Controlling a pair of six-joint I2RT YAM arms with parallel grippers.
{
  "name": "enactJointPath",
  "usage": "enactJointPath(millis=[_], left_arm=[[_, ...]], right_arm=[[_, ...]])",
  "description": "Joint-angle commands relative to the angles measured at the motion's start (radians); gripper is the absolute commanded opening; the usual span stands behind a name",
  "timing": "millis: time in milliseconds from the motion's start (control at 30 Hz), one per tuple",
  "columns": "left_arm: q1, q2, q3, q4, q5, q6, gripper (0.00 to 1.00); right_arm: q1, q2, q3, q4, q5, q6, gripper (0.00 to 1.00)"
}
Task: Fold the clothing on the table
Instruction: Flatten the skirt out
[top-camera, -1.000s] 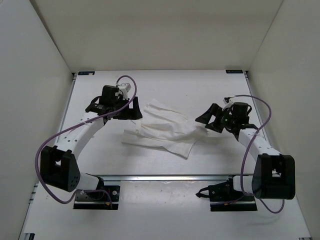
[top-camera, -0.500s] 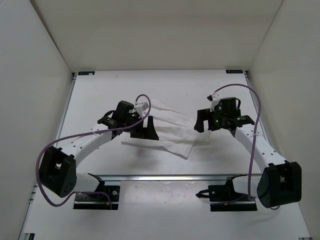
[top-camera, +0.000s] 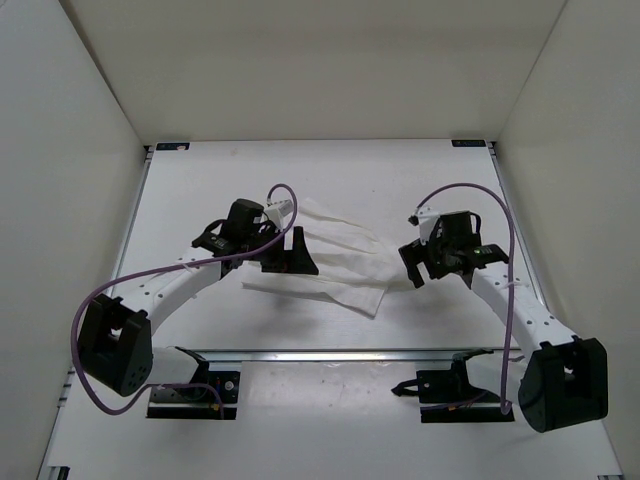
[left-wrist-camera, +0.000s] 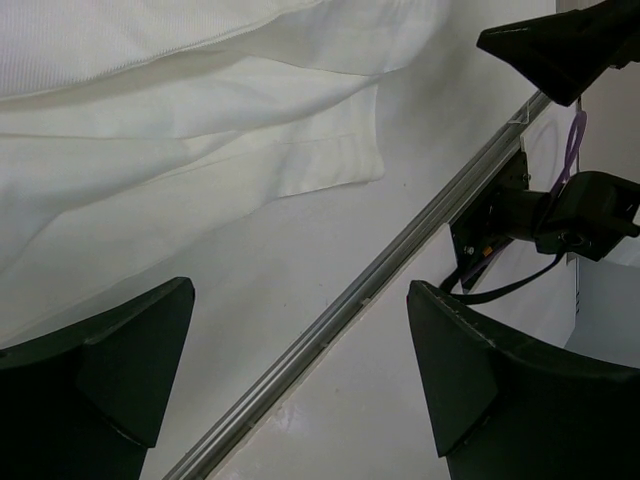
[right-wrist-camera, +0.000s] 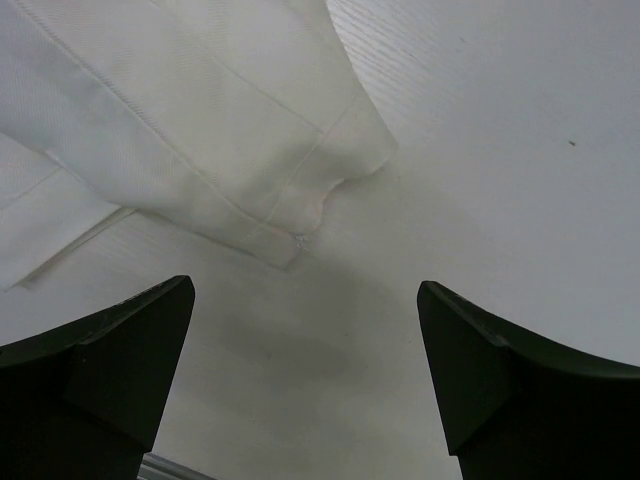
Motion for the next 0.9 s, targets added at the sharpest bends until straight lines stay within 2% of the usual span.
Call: enactJointPath(millis=[0,67,133,400,567,667,867], left_arm=[[0.003,-0.023,0.013,0.017,0.023,-0.006,0.98],[0.004,-0.022,0.008,0.020,0.018,-0.009,0.99],[0.006,-0.025,0.005,0.022,0.015,-0.009,0.98],[0.017,-0.028,-0.010,0.025,0.023,-0.015,0.98],[0.018,-0.022,-0.019,0.036,0.027,-0.029,0.99],[0.020,-0.002,-0.010,0.030,0.032,-0.028,0.98],[0.024,0.024,0.010,0.030,0.038,-0.017,0.99]], right_arm=[[0.028,0.030,0.006,0.064,-0.058,-0.057,0.91],[0.054,0.041,-0.025,0.081,-0.032,-0.054,0.93],[0.073,0.061,-0.046,0.133,0.003,-0.057,0.99],[0.053,0.114,-0.074,0.241,0.062,-0.098,0.96],[0.015,0.143,-0.059,0.305,0.007,-0.105,0.84],[0.005,0.182,-0.051,0.314,-0.047,-0.089,0.68],[-0.019,0.233,-0.039,0.348,-0.150,-0.054,0.49]])
